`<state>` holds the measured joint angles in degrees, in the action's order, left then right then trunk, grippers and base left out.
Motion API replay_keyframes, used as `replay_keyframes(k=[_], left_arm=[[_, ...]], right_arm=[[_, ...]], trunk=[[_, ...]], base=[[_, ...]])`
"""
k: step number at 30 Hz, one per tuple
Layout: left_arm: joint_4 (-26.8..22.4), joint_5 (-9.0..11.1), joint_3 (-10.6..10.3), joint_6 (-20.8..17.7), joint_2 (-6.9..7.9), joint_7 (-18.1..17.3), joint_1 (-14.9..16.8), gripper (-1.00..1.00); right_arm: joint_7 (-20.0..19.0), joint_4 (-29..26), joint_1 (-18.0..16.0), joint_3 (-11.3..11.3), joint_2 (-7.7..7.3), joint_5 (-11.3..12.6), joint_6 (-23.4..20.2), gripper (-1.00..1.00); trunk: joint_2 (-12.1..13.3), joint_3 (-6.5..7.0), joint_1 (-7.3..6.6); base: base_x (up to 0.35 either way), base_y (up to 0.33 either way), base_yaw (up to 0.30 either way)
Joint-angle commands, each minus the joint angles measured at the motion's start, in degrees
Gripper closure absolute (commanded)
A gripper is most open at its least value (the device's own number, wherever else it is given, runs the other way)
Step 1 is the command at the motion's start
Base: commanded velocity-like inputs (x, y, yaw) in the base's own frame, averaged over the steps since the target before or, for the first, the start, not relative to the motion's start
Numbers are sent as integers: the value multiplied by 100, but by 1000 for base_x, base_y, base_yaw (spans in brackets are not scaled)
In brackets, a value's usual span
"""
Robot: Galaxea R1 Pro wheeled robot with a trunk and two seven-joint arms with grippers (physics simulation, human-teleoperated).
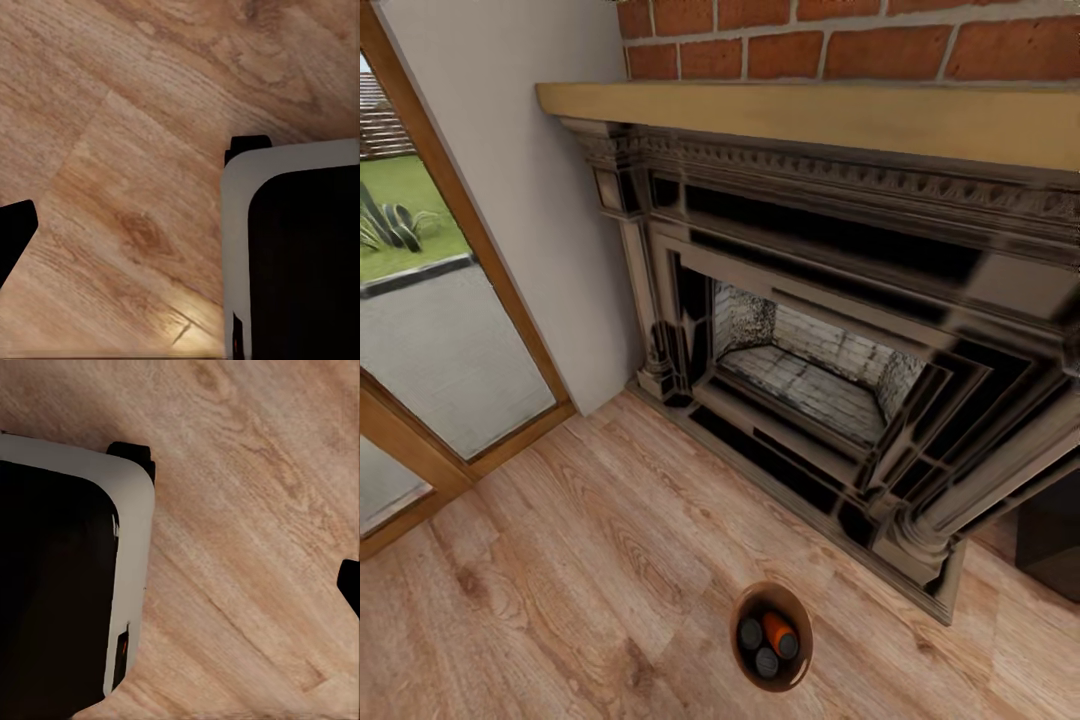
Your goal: Put the three can of soda from the living room inside the tash can in the kitchen.
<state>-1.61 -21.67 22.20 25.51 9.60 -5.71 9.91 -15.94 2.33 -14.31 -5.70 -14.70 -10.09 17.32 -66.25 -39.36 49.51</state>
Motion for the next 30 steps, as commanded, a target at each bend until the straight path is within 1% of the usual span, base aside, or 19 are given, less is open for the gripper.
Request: replay_keyframes(k=[1,6,10,11,15,18,30], left_arm=[[1,-2,-1,-6,-2,0,-3,-100],[12,-2,2,-65,-5,-1,-12,-100],[17,13,8,-158,3,1,-14,-100],[19,24,15,-294,30,14,-15,-100],[20,30,19,-454,71,21,-72,-100],[20,43,20,-513,96,18,-182,-100],[21,36,18,-521,36,17,-225,-100]], right_arm=[[14,4,49,-16,26,90,-4,-100],[60,17,239,-49,124,471,-16,-100],[113,20,284,-58,153,560,-22,-100],[249,25,325,-57,205,597,-25,-100],[362,23,457,-59,264,612,-23,-100],[422,22,547,-56,321,620,-20,-100],[443,22,578,-62,404,628,-19,-100]], trunk=[[42,19,-23],[242,109,-132],[403,180,-220],[443,198,-242],[603,270,-330],[723,324,-396],[1205,539,-660]], base=[[0,0,0],[0,0,0],[0,0,0],[0,0,0],[0,0,0],[0,0,0],[0,0,0]])
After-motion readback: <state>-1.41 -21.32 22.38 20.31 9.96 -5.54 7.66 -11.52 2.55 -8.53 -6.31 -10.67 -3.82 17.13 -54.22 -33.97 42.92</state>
